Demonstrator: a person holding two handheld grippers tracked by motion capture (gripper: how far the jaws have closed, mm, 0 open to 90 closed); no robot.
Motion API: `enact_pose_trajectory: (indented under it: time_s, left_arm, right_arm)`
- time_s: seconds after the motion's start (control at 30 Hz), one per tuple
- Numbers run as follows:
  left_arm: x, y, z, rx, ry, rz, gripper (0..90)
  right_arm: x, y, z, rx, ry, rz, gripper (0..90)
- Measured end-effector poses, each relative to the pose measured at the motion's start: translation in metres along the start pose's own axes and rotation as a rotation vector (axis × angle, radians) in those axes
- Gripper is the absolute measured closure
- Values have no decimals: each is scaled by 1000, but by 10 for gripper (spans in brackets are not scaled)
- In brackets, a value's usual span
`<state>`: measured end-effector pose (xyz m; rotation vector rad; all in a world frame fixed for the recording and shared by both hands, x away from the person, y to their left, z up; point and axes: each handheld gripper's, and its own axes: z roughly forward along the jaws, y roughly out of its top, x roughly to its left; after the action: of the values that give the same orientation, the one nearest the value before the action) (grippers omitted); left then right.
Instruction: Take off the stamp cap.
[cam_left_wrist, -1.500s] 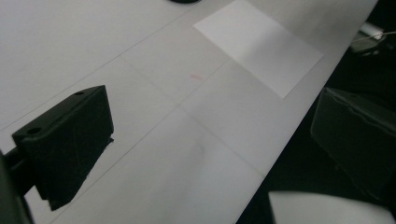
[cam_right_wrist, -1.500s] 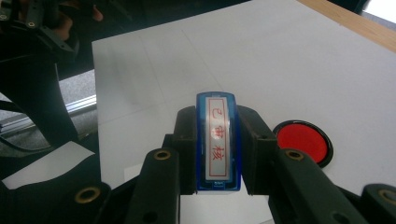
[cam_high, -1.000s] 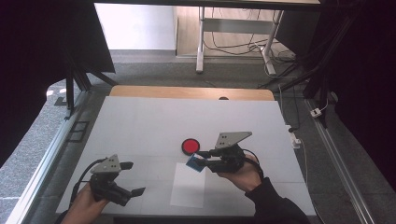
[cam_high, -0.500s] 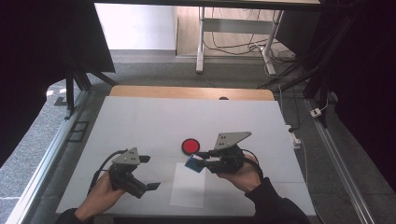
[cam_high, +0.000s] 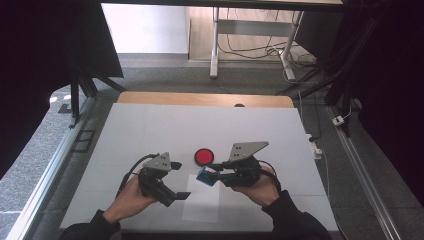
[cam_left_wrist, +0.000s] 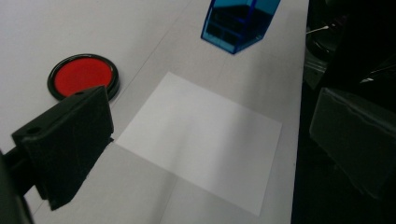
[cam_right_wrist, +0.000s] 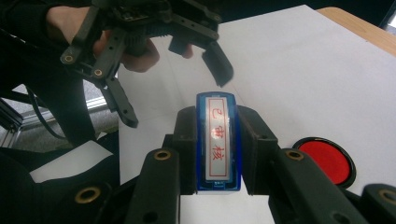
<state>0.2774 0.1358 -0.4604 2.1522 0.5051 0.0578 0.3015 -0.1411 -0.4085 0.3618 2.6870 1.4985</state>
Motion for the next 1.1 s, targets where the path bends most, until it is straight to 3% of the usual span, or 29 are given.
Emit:
enact_pose_trajectory:
  time_s: [0.4, 0.53, 0.77, 0.9, 1.1]
  left_arm:
    - [10, 23, 29, 10, -124, 57, 0]
    - [10, 27, 39, 26, -152, 86, 0]
    - [9, 28, 46, 4, -199, 100, 6]
    - [8, 26, 46, 2, -210, 141, 59]
    - [8, 23, 42, -29, -236, 178, 244]
  right_arm:
    - [0, 0, -2, -5, 19, -9, 717]
    - [1, 1, -2, -12, 30, -11, 717]
    - [3, 2, -2, -7, 37, -23, 717]
    - [4, 2, -2, -5, 55, -29, 717]
    - [5, 3, -3, -15, 87, -36, 717]
